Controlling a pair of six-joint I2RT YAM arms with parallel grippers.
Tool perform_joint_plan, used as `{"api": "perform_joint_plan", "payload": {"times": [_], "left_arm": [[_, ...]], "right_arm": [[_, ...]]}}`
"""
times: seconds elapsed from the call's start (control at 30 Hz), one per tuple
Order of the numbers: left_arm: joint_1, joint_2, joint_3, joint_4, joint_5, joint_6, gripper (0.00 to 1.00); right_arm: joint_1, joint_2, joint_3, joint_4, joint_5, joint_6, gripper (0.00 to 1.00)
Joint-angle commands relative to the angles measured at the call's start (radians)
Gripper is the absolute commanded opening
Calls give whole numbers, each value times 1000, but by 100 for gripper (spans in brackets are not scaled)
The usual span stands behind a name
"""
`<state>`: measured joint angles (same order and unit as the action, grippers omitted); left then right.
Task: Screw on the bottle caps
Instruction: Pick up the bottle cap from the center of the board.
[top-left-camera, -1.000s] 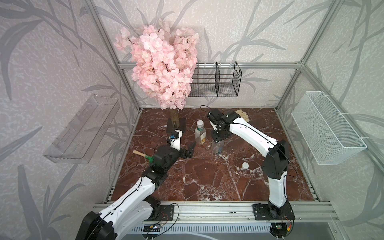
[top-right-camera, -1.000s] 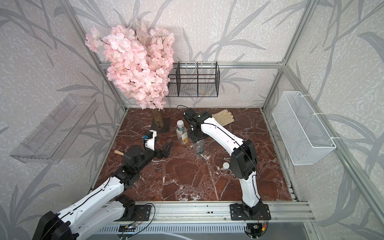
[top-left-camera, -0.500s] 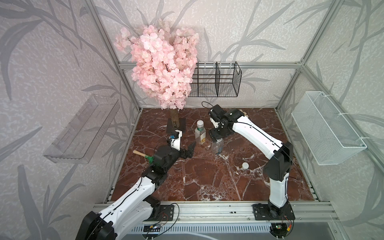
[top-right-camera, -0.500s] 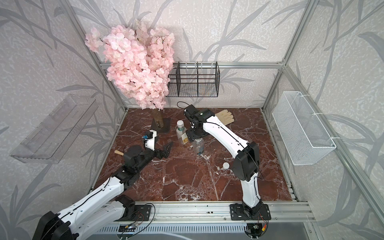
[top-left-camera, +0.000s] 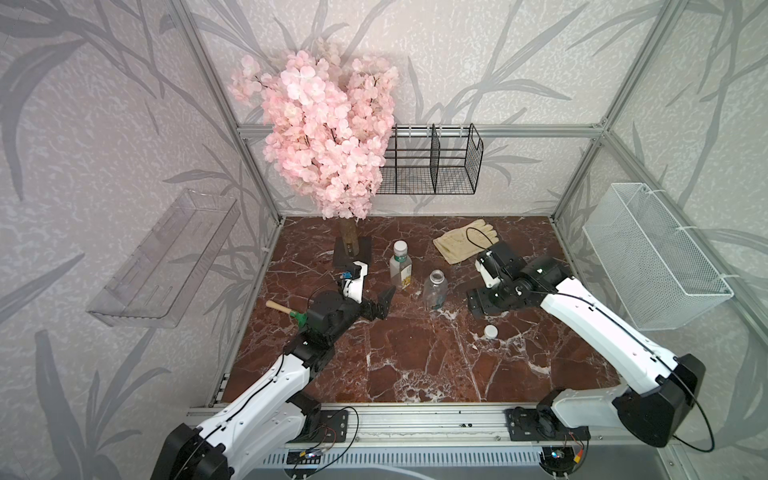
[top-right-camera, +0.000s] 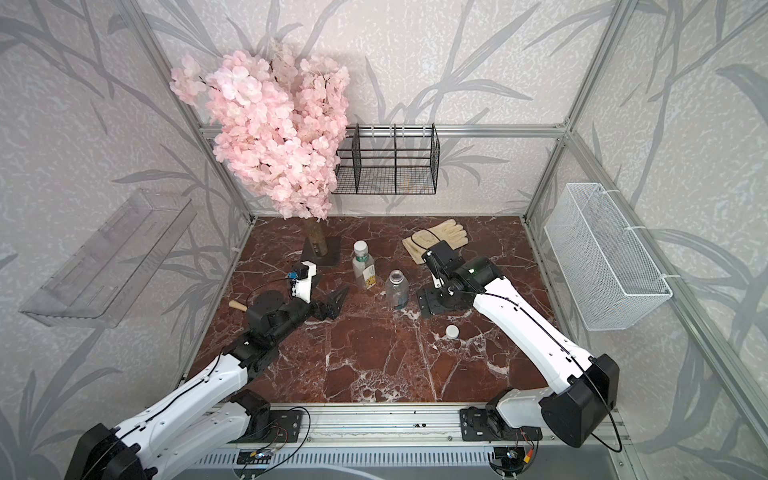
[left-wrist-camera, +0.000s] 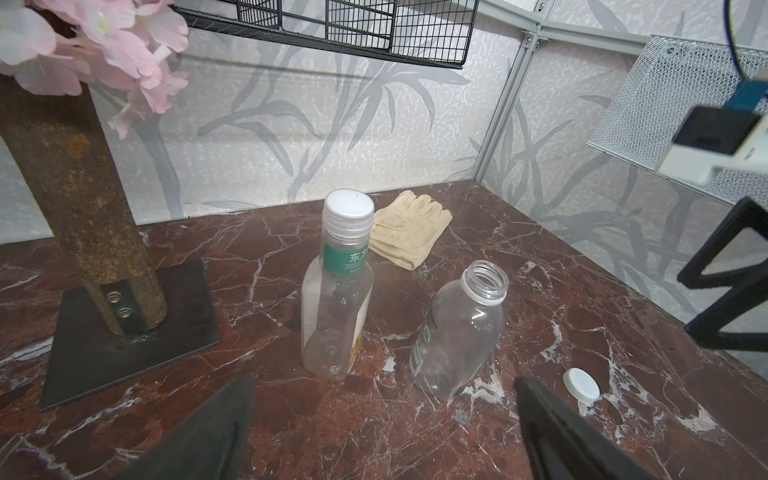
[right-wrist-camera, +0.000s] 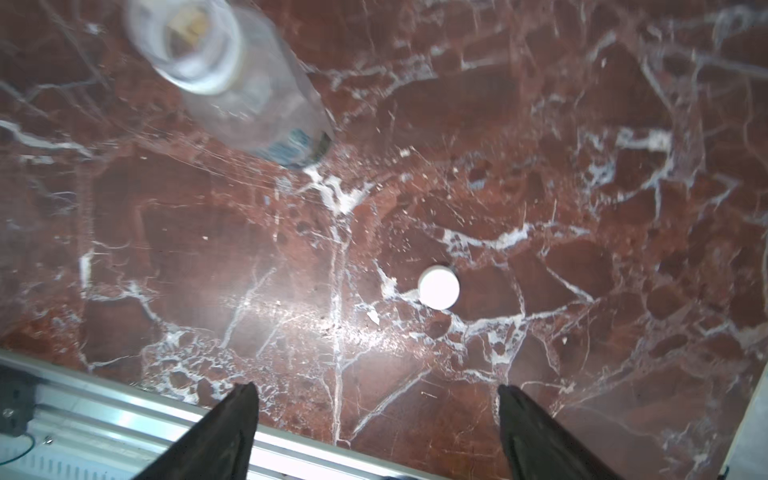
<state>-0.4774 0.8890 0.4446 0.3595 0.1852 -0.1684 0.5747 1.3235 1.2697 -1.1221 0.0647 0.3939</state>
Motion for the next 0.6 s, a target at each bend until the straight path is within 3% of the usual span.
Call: {"api": "perform_joint_plan", "payload": {"times": [0.0,0.27,0.57], "left_arm": [[-3,-2,10,23,18,10,100],[-4,8,11,23,30,12,100],[-7,15,10,25,25,12,100]], "right_arm": [[-42,-39,-109,74,-21,65,94],[-110,68,-237,182,-66,82,94],[-158,225,-287,267,-56,73,80]]}}
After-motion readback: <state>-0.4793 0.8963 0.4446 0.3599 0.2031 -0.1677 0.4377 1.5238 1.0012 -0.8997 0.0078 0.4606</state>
